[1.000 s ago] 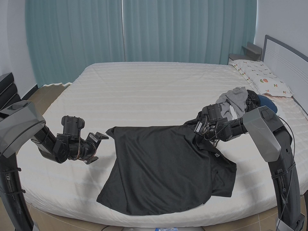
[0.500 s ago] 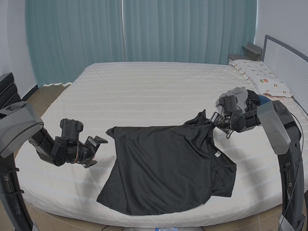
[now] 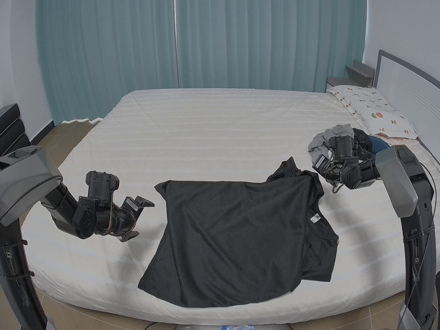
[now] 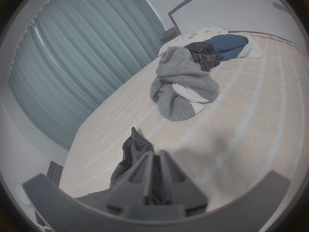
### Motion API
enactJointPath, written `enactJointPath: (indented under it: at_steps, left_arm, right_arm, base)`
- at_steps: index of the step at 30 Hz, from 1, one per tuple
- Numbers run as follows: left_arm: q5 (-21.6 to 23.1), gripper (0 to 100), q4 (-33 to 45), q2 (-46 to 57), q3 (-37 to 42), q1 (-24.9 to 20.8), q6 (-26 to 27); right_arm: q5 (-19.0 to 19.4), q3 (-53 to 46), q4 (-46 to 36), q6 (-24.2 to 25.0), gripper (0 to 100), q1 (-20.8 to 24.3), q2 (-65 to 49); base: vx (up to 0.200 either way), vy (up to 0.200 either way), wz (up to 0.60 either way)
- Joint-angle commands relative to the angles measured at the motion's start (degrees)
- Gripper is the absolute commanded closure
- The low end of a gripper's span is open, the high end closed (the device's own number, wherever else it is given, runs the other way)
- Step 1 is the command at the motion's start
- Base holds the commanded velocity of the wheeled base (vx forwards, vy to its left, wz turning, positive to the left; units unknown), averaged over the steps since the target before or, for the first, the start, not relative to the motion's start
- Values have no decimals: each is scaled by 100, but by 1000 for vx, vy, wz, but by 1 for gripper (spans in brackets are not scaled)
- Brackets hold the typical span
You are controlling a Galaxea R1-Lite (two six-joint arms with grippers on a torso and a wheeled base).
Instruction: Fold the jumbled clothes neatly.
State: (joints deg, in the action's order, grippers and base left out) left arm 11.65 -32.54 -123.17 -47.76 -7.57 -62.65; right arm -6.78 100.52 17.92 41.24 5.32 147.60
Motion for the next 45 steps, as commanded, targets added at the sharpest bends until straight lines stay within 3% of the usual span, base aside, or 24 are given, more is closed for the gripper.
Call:
enactJointPath:
  at_steps: [1, 7, 12, 22, 28, 37, 45]
  left_arm:
    - [-40, 0, -7, 39, 48, -60, 25]
    - [-67, 0, -7, 364, 259, -157, 25]
    - [-32, 0, 2, 725, 531, -306, 7]
    - [-40, 0, -7, 1155, 1146, -596, -46]
    - [-5, 0, -86, 1243, 1392, -605, -63]
    - [12, 0, -455, 1199, 1507, -649, -257]
    - [12, 0, -447, 1208, 1516, -790, -274]
  right_arm:
    - [150, -384, 168, -28, 0, 40, -127]
    - [317, -1255, 704, 7, 0, 22, -645]
    - [933, -2986, 1609, 16, 0, 5, -1550]
    - [1161, -4999, 2488, 543, 0, 40, -2482]
    - [1179, -5667, 2840, 780, 0, 84, -2737]
    - [1188, -6387, 3719, 1272, 0, 347, -2711]
    - [1302, -6660, 4009, 1281, 0, 409, -2684]
  base:
    - [0, 0, 0]
    - [0, 0, 0]
    - [0, 0, 0]
    - [-180, 0, 0]
    - [-200, 0, 0]
    - [0, 0, 0]
    - [0, -200, 0]
